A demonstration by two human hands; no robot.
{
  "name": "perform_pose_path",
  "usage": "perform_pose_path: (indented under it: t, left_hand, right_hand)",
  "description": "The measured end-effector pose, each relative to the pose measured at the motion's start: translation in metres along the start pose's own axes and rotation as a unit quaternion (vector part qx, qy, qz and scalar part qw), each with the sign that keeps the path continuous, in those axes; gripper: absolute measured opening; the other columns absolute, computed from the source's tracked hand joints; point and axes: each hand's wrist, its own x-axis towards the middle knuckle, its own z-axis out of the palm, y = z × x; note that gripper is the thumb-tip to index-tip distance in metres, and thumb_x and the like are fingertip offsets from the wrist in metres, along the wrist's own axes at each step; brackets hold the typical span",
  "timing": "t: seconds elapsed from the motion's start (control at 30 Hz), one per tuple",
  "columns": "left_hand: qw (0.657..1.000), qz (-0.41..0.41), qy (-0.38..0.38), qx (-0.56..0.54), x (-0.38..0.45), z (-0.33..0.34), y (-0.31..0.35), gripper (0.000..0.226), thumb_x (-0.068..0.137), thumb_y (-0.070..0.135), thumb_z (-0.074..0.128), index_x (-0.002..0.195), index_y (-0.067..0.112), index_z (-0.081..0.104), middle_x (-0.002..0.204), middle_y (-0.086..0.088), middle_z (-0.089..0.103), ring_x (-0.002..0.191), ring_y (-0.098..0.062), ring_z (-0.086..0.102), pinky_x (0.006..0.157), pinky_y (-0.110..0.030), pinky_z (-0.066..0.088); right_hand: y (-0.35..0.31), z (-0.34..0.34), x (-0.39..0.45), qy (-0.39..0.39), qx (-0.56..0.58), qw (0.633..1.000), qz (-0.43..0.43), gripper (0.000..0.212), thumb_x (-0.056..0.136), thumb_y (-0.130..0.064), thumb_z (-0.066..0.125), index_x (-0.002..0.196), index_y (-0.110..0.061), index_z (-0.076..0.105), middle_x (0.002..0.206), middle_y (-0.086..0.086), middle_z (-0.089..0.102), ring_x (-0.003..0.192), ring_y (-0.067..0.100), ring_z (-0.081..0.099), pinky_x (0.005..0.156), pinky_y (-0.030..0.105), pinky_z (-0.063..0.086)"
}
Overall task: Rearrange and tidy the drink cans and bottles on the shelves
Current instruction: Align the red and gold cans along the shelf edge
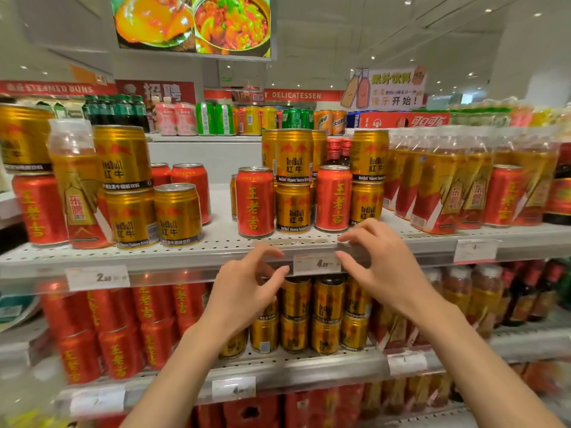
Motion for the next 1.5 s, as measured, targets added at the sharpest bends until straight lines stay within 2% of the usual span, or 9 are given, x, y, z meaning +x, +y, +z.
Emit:
perform_pose_path:
  t: [0.2,0.37,0.63,0.8,0.97,1.13,1.3,1.4,1.5]
  left_hand:
    - [0.998,0.052,0.027,0.024,0.006,0.008,-0.01,0.026,0.091,0.035,0.076,0.112,0.029,0.062,0.069,0.013,0.077,0.051,0.002,0.067,0.064,-0.031,0.061]
    - [0.994,0.079,0.042,0.059,0.011,0.012,-0.009,0.033,0.091,0.039,0.075,0.115,0.035,0.053,0.066,0.014,0.076,0.049,0.0,0.066,0.062,-0.034,0.061]
    - [0.996,0.025,0.063,0.053,0.01,0.017,0.0,0.028,0.087,0.044,0.076,0.1,0.038,0.053,0.06,0.014,0.074,0.048,0.004,0.064,0.061,-0.032,0.059]
    - [0.998,0.004,0.055,0.033,0.009,0.017,0.004,0.027,0.088,0.042,0.077,0.099,0.033,0.054,0.061,0.015,0.075,0.043,-0.002,0.065,0.057,-0.03,0.059]
    - [0.999,-0.005,0.048,0.004,0.009,0.015,0.007,0.025,0.089,0.038,0.077,0.097,0.031,0.055,0.064,0.014,0.075,0.039,-0.009,0.064,0.052,-0.025,0.054]
    - [0.999,-0.007,0.047,-0.001,0.008,0.014,0.007,0.024,0.09,0.038,0.077,0.095,0.029,0.055,0.064,0.014,0.075,0.038,-0.009,0.064,0.054,-0.032,0.057]
    - [0.999,-0.002,0.045,0.005,0.007,0.013,0.008,0.024,0.091,0.038,0.076,0.095,0.029,0.055,0.063,0.015,0.075,0.039,-0.008,0.064,0.059,-0.028,0.057]
    - [0.999,-0.003,0.045,0.004,0.007,0.013,0.009,0.025,0.091,0.038,0.076,0.096,0.028,0.055,0.062,0.013,0.075,0.039,-0.008,0.064,0.06,-0.03,0.058]
    - [0.999,-0.007,0.036,0.0,0.007,0.012,0.01,0.025,0.091,0.039,0.076,0.096,0.029,0.054,0.062,0.011,0.075,0.039,-0.009,0.064,0.057,-0.028,0.057]
  right_hand:
    - [-0.002,0.011,0.017,-0.025,0.044,0.998,0.03,0.022,0.085,-0.041,0.075,0.099,-0.024,0.073,0.099,-0.009,0.06,0.098,0.011,0.05,0.085,0.025,0.043]
    - [0.003,0.011,0.021,-0.034,0.082,0.995,0.037,0.023,0.082,-0.046,0.076,0.095,-0.028,0.072,0.099,-0.012,0.059,0.098,0.009,0.052,0.084,0.029,0.049]
    - [0.015,0.018,0.021,0.008,0.071,0.997,-0.026,0.032,0.08,-0.057,0.068,0.09,-0.027,0.072,0.093,-0.013,0.059,0.093,0.007,0.053,0.071,0.025,0.05]
    - [0.018,0.021,0.022,0.016,0.076,0.996,-0.039,0.033,0.081,-0.058,0.067,0.09,-0.027,0.071,0.093,-0.013,0.059,0.092,0.008,0.053,0.072,0.025,0.049]
    - [0.02,0.022,0.02,0.015,0.114,0.993,-0.029,0.026,0.083,-0.053,0.069,0.09,-0.027,0.073,0.093,-0.015,0.061,0.092,0.007,0.055,0.074,0.026,0.049]
    - [0.012,0.007,0.032,0.038,0.231,0.972,0.03,0.01,0.091,-0.032,0.07,0.092,-0.022,0.073,0.093,-0.012,0.067,0.087,0.004,0.062,0.072,0.016,0.049]
    - [-0.009,0.002,0.063,0.06,0.212,0.975,-0.035,0.011,0.094,-0.028,0.069,0.1,-0.02,0.072,0.096,-0.012,0.066,0.083,0.003,0.062,0.07,0.015,0.049]
    - [-0.025,0.008,0.084,0.067,0.181,0.977,-0.086,0.016,0.095,-0.033,0.066,0.106,-0.021,0.07,0.1,-0.012,0.066,0.079,0.005,0.062,0.068,0.024,0.056]
    - [-0.041,0.015,0.101,0.077,0.167,0.976,-0.116,0.027,0.096,-0.036,0.064,0.118,-0.021,0.068,0.116,-0.008,0.066,0.067,0.006,0.062,0.066,0.033,0.059]
